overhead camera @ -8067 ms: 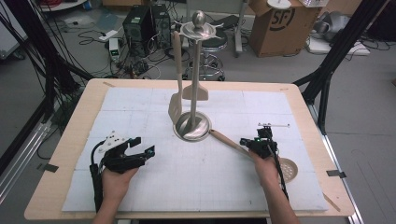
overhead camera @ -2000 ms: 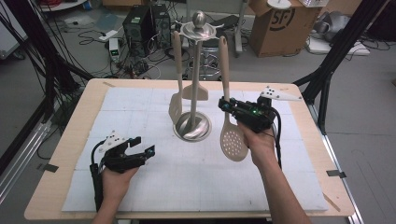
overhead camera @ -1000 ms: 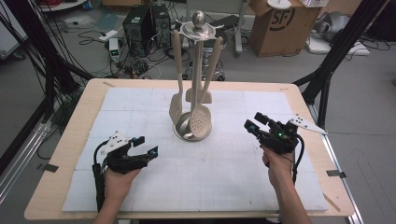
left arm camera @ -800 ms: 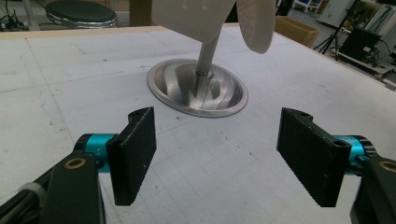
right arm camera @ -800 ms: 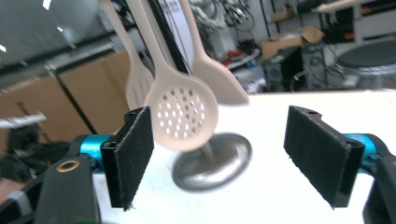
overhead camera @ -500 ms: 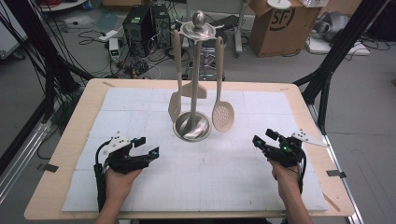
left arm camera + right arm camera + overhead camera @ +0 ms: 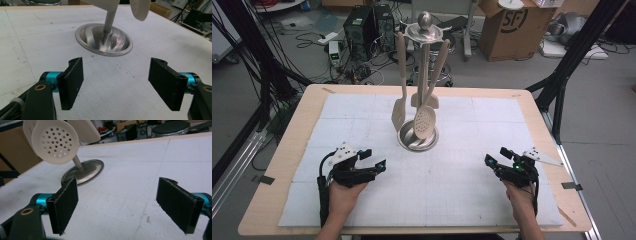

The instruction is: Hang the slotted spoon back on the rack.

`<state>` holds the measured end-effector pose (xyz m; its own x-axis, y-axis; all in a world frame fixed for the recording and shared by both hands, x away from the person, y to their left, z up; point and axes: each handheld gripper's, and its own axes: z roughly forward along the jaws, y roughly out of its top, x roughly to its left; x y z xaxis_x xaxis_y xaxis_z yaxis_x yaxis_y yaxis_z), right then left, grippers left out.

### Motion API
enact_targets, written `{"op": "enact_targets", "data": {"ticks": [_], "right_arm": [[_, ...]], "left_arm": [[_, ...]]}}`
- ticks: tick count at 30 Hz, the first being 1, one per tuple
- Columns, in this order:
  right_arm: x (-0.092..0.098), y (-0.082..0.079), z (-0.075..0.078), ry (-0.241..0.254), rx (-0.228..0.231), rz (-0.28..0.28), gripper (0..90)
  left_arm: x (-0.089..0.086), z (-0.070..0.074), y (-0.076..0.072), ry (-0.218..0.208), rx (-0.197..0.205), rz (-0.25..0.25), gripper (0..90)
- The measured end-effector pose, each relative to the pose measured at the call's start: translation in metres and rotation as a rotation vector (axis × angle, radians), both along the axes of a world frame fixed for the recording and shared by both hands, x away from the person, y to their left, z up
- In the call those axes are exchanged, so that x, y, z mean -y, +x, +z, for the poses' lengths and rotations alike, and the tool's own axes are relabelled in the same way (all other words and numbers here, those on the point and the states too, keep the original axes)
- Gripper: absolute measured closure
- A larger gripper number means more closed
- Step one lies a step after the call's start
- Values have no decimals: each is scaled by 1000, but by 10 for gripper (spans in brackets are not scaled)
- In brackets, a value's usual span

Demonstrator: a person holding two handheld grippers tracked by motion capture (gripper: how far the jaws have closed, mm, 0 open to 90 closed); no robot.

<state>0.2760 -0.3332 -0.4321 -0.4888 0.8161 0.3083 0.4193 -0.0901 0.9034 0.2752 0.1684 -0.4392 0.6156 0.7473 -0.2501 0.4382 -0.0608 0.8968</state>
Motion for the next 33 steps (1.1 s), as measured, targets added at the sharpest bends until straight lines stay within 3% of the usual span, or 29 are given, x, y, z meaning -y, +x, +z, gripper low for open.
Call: {"op": "enact_targets", "data": {"ticks": [5, 14, 33], "right_arm": [[-1, -2, 0, -9, 6, 5, 157], [-12, -6, 1, -96, 27, 10, 154], [-8, -8, 2, -66, 16, -6, 154]], "left_arm": [[-2, -6, 3, -3, -29, 10, 288], [1, -8, 3, 13, -11, 5, 284], [3, -7, 1, 28, 12, -1, 279]]}}
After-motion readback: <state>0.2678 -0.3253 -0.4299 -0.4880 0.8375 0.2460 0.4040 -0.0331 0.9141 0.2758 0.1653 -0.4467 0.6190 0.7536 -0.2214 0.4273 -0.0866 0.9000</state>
